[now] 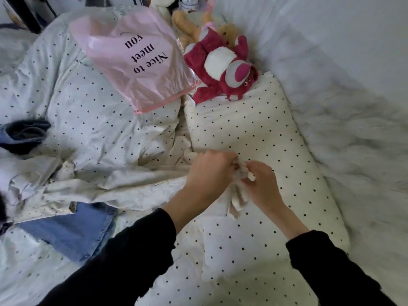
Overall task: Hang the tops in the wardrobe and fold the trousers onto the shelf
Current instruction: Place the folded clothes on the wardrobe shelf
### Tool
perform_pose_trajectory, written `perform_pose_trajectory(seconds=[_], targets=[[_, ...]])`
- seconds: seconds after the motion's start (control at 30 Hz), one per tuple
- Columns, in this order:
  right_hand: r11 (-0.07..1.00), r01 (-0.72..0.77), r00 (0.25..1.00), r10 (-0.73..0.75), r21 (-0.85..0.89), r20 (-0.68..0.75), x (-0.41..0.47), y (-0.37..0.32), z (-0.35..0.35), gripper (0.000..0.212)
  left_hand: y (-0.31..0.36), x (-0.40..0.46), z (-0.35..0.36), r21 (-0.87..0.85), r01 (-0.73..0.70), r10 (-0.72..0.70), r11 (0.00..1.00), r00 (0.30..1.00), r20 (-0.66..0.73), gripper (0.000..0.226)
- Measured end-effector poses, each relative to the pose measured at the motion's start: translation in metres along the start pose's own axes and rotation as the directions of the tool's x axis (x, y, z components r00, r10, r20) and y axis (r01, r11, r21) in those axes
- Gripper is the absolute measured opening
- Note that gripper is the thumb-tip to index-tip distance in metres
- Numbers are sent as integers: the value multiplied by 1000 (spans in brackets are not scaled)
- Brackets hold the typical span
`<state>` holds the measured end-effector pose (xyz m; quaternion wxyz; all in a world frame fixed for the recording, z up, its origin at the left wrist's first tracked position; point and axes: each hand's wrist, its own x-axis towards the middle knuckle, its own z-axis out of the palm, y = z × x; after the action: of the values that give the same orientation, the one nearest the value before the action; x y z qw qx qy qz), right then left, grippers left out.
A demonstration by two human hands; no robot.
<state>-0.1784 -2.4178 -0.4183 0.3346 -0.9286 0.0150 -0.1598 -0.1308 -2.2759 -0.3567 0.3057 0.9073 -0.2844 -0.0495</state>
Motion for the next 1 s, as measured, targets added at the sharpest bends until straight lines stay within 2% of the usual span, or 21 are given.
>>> perform_pose_trajectory(seconds=[0.07,0.13,0.2,0.27,0.37,0.43,0.5,0.6,0.67,0.73,0.8,0.9,1.0], targets=[[999,-15,1000,16,-50,12,1,26,-23,21,7,6,16,15,44,-44,999,999,0,18],[995,-59,998,60,-75,19,-2,48,-39,5,7,8,34,57,123,-128,991,989,79,25],[990,-131,991,131,-51,-3,-4,66,-53,11,2,9,54,138,174,-199,975,959,201,38],[983,-183,982,183,22,-34,-3,77,-68,17,-6,10,78,223,184,-241,957,934,264,46],[987,-157,982,161,44,-100,1,87,-88,14,-21,10,92,357,235,-322,904,924,207,32],[975,-220,962,224,41,-156,4,97,-102,12,-26,12,86,457,262,-368,850,916,158,20],[936,-352,923,349,9,-160,10,107,-112,14,-24,17,76,440,319,-409,840,904,125,15],[877,-456,888,460,-148,-12,21,118,-115,20,5,37,64,290,324,-363,901,927,94,15],[840,-472,842,519,-267,148,25,116,-111,53,32,53,61,175,287,-298,942,954,38,14],[860,-395,845,478,-322,241,27,112,-103,82,52,66,63,79,238,-238,968,971,-3,16],[900,-277,906,361,-337,218,24,105,-93,89,55,71,69,-15,201,-201,980,979,-23,26],[884,-4,994,53,-467,93,15,104,-71,74,27,61,74,51,271,-266,961,961,-79,31],[874,123,992,-126,-471,25,7,106,-48,45,-13,41,75,187,413,-412,891,910,-44,38]])
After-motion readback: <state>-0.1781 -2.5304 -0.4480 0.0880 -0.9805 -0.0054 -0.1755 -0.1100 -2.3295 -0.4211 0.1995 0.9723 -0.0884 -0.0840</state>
